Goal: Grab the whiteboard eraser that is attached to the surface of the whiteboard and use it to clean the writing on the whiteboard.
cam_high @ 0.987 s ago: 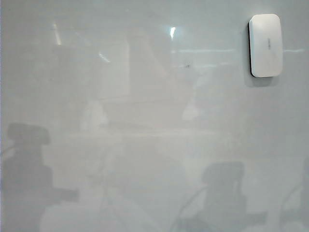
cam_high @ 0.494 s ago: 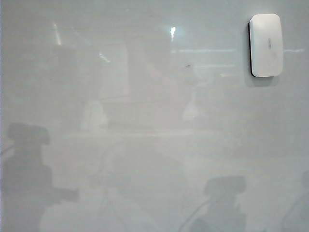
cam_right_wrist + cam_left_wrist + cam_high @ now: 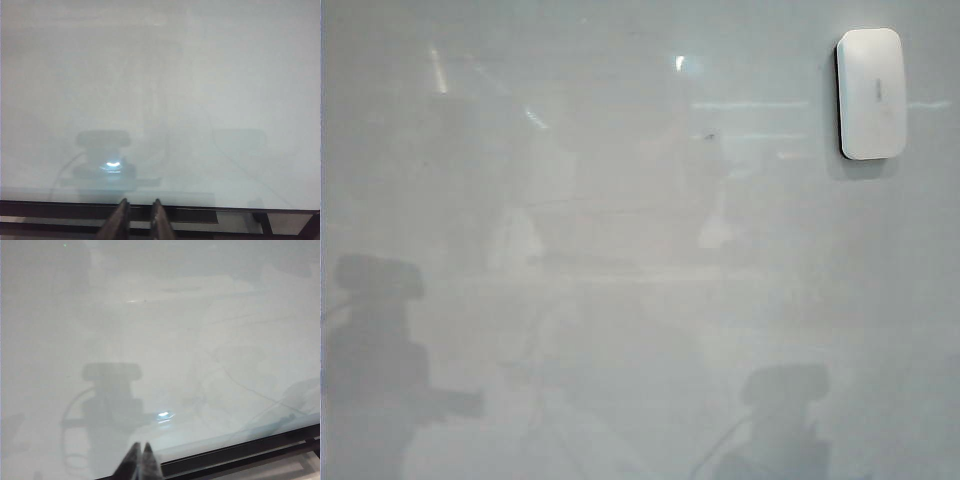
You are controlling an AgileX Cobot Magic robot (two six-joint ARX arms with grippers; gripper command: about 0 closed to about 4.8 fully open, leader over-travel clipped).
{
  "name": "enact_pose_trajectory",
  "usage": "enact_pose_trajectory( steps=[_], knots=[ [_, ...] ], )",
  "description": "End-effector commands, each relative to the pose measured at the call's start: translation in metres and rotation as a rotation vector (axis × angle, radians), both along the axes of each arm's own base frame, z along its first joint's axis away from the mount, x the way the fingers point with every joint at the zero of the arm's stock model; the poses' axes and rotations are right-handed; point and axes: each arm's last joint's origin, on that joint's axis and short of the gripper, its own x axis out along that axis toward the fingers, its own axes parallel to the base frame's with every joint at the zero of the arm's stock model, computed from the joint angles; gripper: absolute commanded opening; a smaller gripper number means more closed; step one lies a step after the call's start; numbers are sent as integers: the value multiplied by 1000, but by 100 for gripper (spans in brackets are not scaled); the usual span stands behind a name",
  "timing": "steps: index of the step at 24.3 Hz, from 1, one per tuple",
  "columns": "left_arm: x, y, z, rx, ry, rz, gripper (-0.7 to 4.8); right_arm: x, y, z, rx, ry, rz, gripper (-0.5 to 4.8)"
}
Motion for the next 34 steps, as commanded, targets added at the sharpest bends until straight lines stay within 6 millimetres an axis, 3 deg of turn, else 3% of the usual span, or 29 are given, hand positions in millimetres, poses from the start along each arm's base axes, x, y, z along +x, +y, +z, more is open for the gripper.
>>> enact_pose_trajectory(
  steps=[1,17,19,20,34],
  knots=[
    [0,0,1,1,-8,-3,-4,0,0,2,3,-6,3,77],
    [0,0,1,1,-8,-3,-4,0,0,2,0,-10,-2,75],
    [0,0,1,1,-8,-3,-4,0,-1,2,-5,-10,-30,42],
    [0,0,1,1,-8,-3,-5,0,-1,2,-7,-10,-37,-13],
    [0,0,1,1,-10,-3,-4,0,-2,2,-10,-6,-53,-5]
  ],
)
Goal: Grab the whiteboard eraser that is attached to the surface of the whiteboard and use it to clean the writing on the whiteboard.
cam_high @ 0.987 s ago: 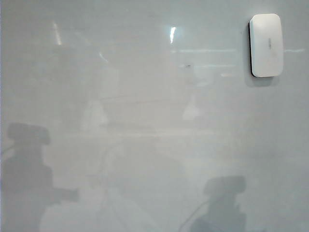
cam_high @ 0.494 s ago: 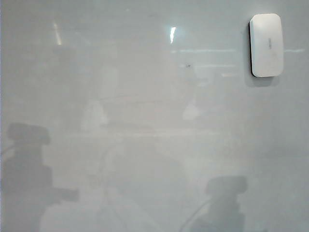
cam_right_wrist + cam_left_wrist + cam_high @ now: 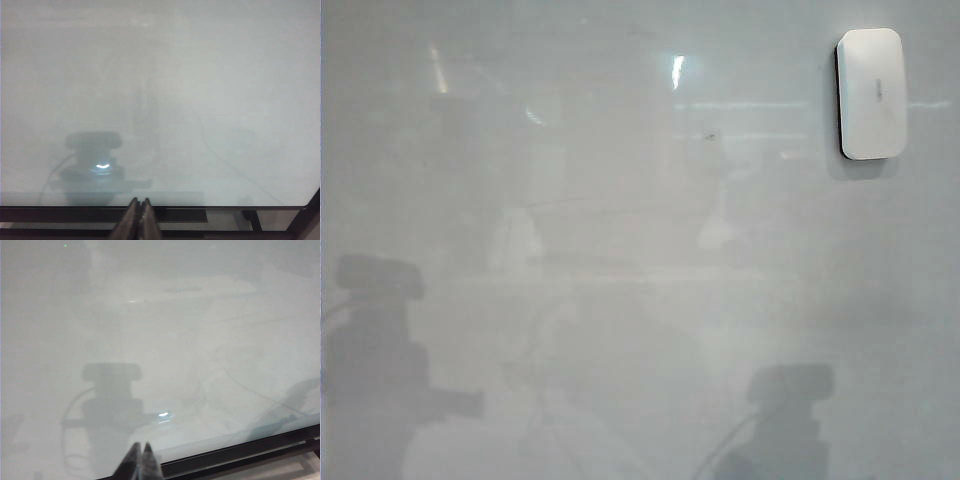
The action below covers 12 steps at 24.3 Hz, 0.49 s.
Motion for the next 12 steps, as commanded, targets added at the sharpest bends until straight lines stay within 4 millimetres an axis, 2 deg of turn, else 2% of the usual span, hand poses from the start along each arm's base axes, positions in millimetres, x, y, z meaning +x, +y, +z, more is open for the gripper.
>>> enact_pose_trajectory(
  steps=[1,5,12],
  knots=[
    [0,0,1,1,-10,-3,-5,0,0,2,-1,-5,-5,-5],
    [-1,1,2,1,-12,9,-5,0,0,2,-1,-4,-5,-5],
    [0,8,1,2,-12,136,-4,0,0,2,-1,-5,-5,-5]
  ],
)
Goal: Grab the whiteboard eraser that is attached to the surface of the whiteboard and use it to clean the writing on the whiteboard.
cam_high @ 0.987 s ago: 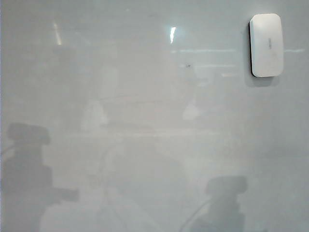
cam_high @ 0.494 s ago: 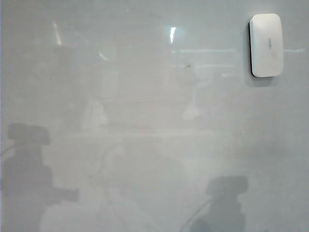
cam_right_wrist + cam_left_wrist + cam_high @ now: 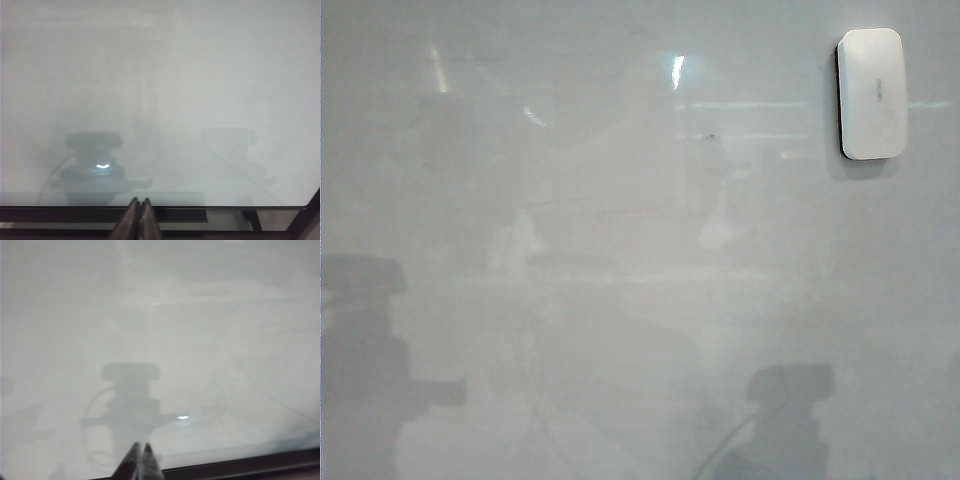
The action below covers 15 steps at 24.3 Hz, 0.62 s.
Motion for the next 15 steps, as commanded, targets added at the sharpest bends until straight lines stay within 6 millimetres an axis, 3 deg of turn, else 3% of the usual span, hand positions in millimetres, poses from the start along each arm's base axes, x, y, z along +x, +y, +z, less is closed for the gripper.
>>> enact_pose_trajectory(
  steps=[1,7,15],
  knots=[
    [0,1,1,2,-7,18,-4,0,0,2,-1,-4,-5,-5],
    [6,2,-3,92,-78,43,-4,0,0,2,-1,-4,-5,-5],
    [30,4,-50,95,-91,72,-5,0,0,2,-1,-6,-5,-5]
  ],
)
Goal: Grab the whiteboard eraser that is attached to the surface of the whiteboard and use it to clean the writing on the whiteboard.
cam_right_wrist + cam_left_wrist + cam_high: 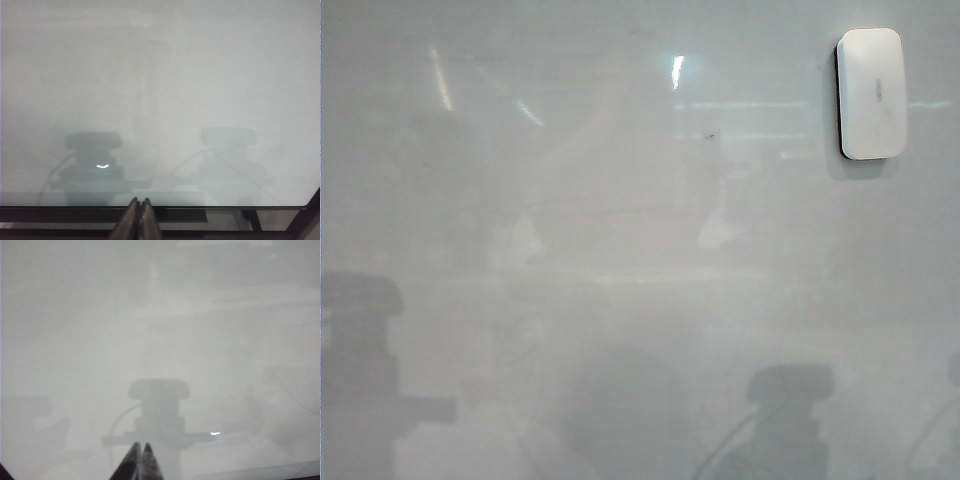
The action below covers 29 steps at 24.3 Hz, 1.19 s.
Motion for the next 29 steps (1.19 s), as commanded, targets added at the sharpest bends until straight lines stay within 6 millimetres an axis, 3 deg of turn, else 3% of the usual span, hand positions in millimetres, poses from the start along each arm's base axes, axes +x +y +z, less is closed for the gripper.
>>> enact_pose_trajectory(
  steps=[1,8,29],
  knots=[
    [7,0,-18,-14,-5,4,-5,0,0,2,0,-5,-5,-5],
    [13,0,-47,-104,69,17,-4,0,0,2,0,-5,-5,-5],
    [13,2,-49,-100,84,66,-4,0,0,2,0,-5,-5,-5]
  ],
)
